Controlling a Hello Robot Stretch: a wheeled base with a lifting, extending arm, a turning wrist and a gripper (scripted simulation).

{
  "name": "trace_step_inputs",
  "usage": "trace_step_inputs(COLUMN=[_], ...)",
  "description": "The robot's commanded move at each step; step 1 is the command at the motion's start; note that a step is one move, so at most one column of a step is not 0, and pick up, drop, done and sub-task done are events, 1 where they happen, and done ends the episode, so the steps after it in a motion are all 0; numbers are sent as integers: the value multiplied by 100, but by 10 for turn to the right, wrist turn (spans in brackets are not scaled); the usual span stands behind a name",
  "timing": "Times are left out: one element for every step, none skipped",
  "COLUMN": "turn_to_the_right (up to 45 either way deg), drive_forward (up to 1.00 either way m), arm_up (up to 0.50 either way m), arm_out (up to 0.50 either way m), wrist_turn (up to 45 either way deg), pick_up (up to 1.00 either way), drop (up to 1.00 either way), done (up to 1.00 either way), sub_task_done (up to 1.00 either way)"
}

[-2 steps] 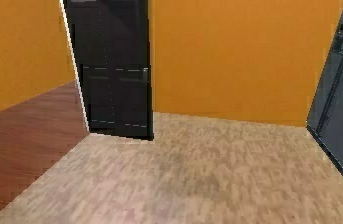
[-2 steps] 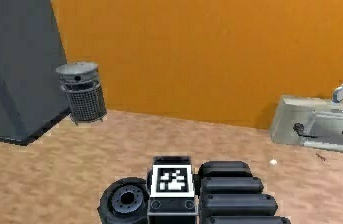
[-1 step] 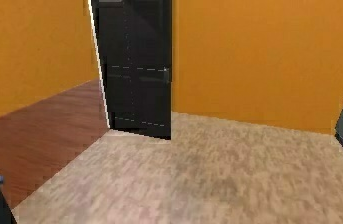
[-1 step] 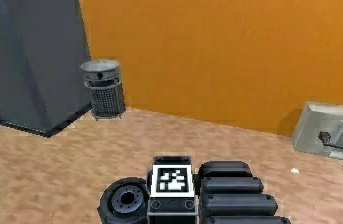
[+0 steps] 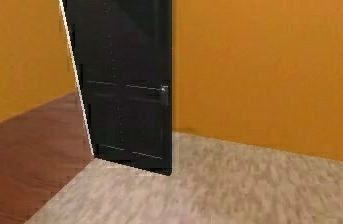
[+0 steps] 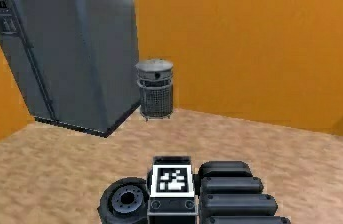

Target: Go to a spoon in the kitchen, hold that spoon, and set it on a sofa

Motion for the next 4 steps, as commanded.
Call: trace_step_inputs(turn_to_the_right=[-240, 0, -450, 0], drive_forward=[0, 35, 0, 100], arm_up=[0, 0, 0, 0], arm_out=[0, 0, 0, 0], wrist_turn=[0, 0, 0, 0], pick_up=[0, 0, 0, 0], drop=[0, 0, 0, 0], done=[0, 0, 0, 0], sub_task_done=[0, 0, 0, 0])
